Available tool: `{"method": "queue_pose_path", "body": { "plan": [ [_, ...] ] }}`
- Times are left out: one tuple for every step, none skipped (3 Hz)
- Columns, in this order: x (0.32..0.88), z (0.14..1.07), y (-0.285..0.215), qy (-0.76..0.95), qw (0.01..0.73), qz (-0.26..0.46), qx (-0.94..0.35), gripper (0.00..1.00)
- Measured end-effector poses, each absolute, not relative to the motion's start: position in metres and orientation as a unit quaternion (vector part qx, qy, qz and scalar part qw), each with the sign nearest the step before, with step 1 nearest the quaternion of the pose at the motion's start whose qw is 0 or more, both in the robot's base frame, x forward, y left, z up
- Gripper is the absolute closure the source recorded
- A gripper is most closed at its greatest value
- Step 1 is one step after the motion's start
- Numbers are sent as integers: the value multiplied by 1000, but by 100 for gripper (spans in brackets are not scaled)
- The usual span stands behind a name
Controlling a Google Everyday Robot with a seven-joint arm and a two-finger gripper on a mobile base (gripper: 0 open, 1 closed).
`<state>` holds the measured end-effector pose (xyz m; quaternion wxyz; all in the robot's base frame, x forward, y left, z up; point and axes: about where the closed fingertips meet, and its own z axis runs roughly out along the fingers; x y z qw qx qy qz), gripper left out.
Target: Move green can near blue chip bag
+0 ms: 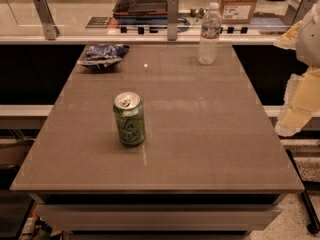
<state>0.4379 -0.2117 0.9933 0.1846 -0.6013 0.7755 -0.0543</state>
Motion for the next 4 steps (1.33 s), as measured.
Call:
{"method": "queue_pose_path", "body": {
  "plan": [
    [438, 993, -212, 776, 185, -54, -601, 0],
    [441, 987, -205, 770, 199, -41, -605, 0],
    [443, 976, -189, 752, 234, -4, -616, 0],
    [446, 954, -168, 729, 280, 53, -622, 0]
  ]
}}
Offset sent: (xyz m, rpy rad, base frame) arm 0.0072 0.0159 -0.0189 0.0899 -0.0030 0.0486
